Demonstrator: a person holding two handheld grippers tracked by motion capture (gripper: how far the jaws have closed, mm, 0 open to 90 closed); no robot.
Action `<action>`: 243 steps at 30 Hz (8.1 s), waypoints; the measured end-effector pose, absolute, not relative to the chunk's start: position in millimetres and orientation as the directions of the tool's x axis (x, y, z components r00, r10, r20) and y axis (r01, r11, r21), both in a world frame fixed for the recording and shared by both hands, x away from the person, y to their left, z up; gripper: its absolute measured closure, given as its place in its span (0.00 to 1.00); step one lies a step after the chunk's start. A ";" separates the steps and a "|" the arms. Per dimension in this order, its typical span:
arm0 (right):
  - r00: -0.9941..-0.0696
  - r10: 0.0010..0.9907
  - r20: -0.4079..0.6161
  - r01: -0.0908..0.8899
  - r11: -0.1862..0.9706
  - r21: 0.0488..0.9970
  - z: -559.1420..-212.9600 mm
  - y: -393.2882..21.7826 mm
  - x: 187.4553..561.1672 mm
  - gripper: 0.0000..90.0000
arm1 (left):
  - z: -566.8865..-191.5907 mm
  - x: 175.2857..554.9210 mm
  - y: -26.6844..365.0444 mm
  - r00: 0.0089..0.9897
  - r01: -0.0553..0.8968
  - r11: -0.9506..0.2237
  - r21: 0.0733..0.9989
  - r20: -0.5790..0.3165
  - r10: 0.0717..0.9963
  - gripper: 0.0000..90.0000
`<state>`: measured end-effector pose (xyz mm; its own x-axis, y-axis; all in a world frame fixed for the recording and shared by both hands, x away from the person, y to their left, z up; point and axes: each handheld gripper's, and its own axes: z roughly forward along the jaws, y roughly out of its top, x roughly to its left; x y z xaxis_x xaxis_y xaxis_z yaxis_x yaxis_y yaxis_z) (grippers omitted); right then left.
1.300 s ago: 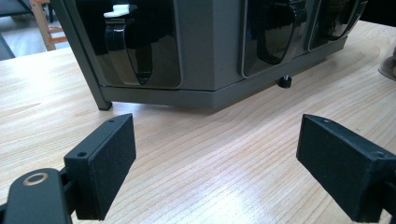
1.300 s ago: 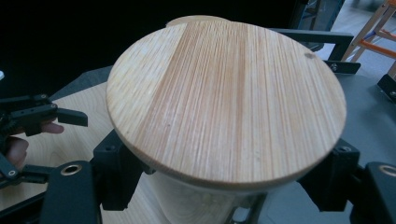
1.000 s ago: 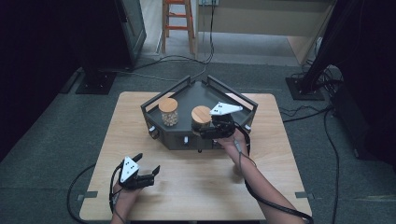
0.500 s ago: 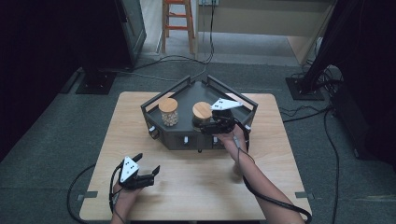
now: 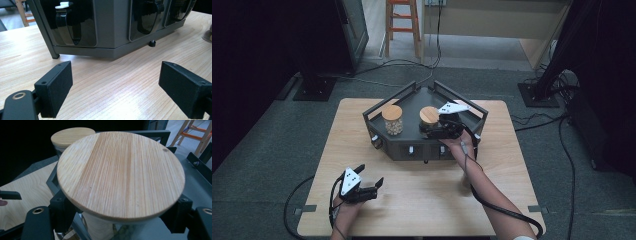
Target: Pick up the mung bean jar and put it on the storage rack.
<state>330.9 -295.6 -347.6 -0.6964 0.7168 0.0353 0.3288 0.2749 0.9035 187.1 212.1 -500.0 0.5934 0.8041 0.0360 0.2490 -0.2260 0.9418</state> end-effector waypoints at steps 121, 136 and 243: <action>-0.658 0.751 0.054 0.350 0.242 0.905 -371.1 -315.2 302.5 0.14 | -498.8 189.9 210.5 0.598 0.264 -0.252 0.931 0.047 0.800 0.13; -0.669 0.743 0.035 0.321 0.245 0.915 -378.6 -333.5 282.0 0.14 | -499.1 189.8 210.2 0.599 0.265 -0.250 0.931 0.044 0.800 0.13; -0.604 0.797 0.000 0.344 0.261 0.902 -448.6 -387.3 201.0 0.14 | -499.4 192.5 204.7 0.603 0.274 -0.281 0.920 0.064 0.795 0.13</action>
